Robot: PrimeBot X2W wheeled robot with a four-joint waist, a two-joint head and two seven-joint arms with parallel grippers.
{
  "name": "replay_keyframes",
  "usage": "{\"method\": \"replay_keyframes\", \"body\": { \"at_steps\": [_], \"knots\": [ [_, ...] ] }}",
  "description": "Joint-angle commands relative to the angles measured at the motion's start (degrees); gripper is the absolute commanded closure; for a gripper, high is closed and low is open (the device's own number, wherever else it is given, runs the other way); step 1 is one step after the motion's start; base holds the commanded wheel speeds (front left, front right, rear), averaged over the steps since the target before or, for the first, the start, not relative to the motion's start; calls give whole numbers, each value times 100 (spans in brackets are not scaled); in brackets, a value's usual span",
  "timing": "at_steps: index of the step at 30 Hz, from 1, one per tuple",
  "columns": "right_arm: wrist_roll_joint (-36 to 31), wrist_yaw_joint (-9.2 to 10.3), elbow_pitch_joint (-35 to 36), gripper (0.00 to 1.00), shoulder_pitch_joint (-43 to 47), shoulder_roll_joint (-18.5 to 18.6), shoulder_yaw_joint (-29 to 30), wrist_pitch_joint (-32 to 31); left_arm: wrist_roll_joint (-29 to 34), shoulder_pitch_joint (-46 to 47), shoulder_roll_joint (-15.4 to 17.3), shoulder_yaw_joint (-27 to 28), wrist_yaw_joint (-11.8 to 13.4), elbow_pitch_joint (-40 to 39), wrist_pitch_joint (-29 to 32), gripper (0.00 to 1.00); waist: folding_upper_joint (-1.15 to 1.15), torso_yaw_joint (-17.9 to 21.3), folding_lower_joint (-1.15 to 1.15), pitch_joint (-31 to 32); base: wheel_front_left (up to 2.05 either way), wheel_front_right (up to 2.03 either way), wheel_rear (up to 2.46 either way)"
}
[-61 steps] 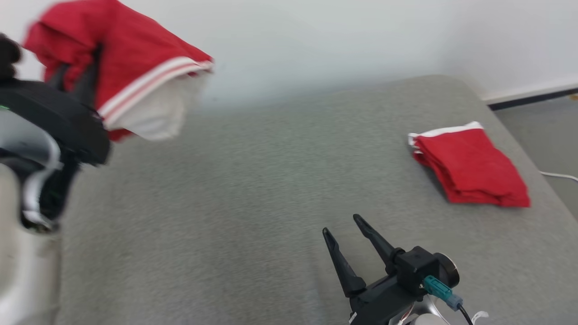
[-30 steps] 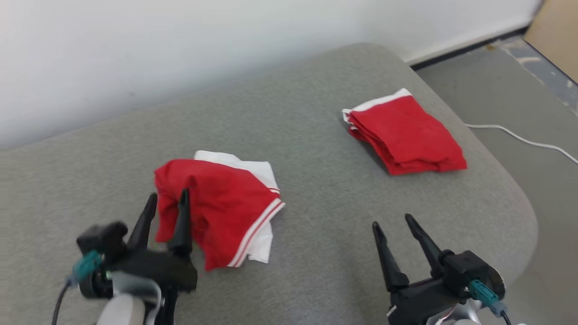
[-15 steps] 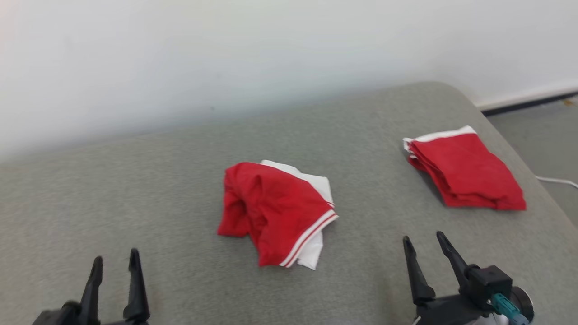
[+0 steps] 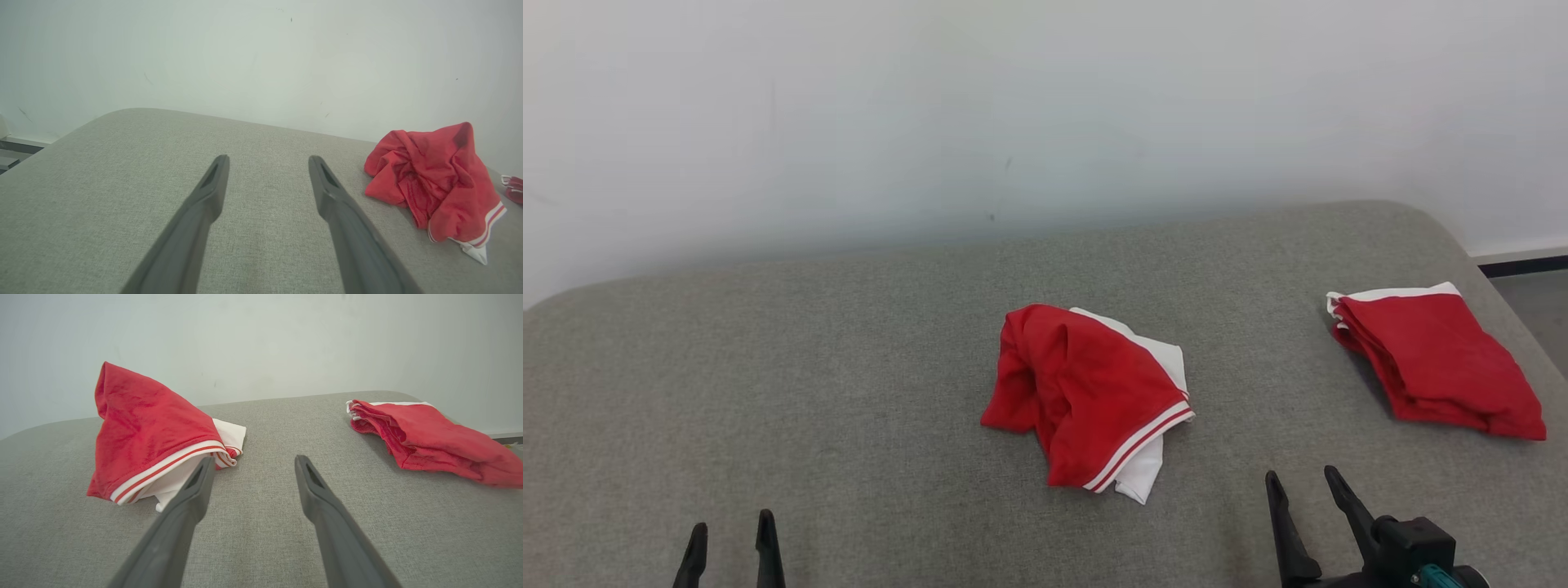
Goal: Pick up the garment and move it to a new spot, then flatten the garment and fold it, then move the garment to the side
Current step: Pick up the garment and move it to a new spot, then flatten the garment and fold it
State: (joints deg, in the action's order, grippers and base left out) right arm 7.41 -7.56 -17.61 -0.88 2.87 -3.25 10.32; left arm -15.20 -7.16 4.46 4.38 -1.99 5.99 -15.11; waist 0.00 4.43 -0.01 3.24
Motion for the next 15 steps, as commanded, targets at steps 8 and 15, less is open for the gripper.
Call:
{"method": "replay_keyframes", "body": {
  "at_steps": [8, 15],
  "knots": [
    [42, 17, -5, 0, 5, 2, -64, 35, 108, 65, -49, 64, -70, 24, -3, 0, 0, -17, 1, -18, 0, 0, 0],
    [59, 17, -16, 0, -28, 2, -101, 44, 153, 103, -80, 91, -117, 57, -3, 0, 0, -13, 1, -48, 0, 0, 0]
  ]
}}
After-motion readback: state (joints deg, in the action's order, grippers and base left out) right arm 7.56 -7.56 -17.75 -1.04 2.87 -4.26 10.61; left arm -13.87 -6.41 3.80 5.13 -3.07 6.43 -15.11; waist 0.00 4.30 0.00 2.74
